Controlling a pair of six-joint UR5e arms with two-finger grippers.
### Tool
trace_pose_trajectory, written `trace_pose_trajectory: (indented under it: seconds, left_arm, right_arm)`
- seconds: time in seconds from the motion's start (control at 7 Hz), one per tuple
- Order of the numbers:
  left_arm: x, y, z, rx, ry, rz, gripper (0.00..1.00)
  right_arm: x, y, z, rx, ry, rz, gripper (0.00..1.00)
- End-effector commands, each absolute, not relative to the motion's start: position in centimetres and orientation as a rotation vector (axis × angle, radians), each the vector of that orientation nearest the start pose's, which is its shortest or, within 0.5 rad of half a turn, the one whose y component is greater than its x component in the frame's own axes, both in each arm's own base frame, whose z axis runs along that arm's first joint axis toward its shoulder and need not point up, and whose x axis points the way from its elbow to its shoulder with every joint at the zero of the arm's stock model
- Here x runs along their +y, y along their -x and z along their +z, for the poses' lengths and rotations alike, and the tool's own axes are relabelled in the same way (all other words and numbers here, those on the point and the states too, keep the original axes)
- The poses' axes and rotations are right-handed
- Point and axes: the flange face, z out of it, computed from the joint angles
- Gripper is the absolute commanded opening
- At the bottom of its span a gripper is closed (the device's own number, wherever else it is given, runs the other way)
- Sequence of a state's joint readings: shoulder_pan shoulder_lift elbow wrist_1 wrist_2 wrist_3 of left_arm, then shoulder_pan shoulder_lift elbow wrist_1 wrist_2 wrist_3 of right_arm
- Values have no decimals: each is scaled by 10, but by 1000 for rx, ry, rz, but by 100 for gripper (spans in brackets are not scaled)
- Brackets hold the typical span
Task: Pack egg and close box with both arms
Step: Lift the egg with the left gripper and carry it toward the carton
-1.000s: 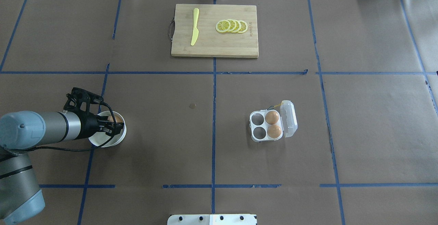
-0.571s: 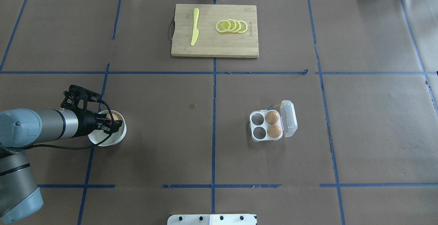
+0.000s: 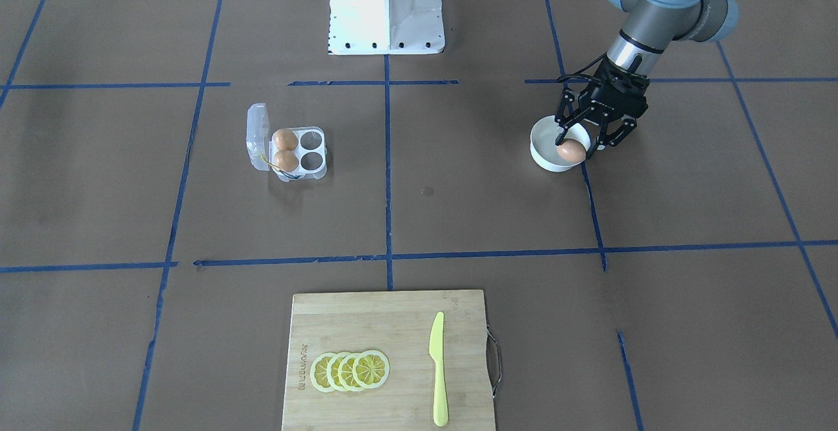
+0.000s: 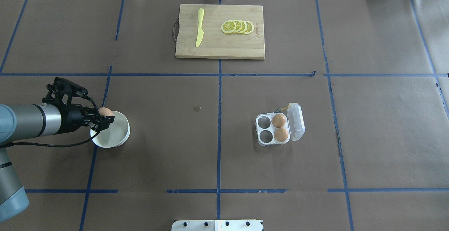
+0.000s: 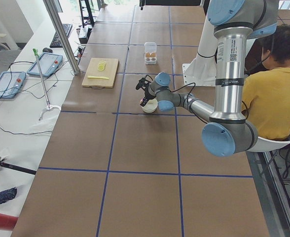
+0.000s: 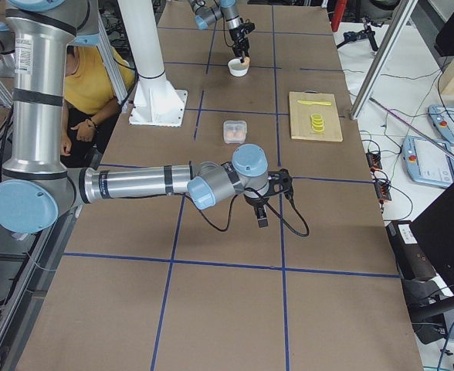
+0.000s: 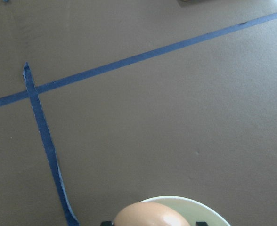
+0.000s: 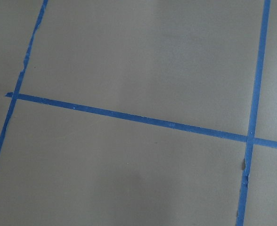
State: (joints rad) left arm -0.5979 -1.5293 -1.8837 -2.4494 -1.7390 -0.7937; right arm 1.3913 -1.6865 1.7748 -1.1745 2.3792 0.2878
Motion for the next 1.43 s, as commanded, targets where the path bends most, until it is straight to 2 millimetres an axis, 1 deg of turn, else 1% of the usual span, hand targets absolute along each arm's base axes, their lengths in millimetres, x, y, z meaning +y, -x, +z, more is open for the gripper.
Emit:
trace_pose_trajectory:
  seconds: [0.0, 0.14, 0.29, 0.43, 0.57, 0.71, 0.86, 1.0, 1.14, 1.29]
  left_arm:
    - [-375, -310, 414, 1130, -667, 267, 28]
    - [-375, -315, 397, 1223, -641, 180, 28]
    - [-384, -329, 376, 1312, -591, 74, 29]
    - [-400, -351, 343, 1402, -532, -28, 31]
    - [-415, -371, 314, 1479, -464, -145, 31]
    - [-423, -398, 281, 1547, -426, -282, 31]
    - [-396, -456, 264, 1589, -351, -348, 31]
    - [-365, -503, 226, 1656, -324, -385, 31]
    - [-342, -544, 202, 1702, -267, -501, 31]
    - [-326, -576, 186, 1714, -250, -525, 31]
  right_arm:
    - [-465, 22, 564, -876, -261, -95, 100]
    - [-465, 22, 564, -876, -261, -95, 100]
    - [-466, 22, 563, -876, -263, -95, 100]
    - [-466, 22, 563, -876, -263, -95, 100]
    - [-466, 22, 563, -876, -263, -95, 100]
    - [-466, 22, 563, -876, -263, -95, 100]
    - [-466, 22, 564, -876, -261, -95, 100]
    - [-465, 22, 565, -875, -260, -94, 100]
    - [-464, 22, 565, -875, -260, -94, 100]
    - [-464, 21, 566, -875, -259, -92, 100]
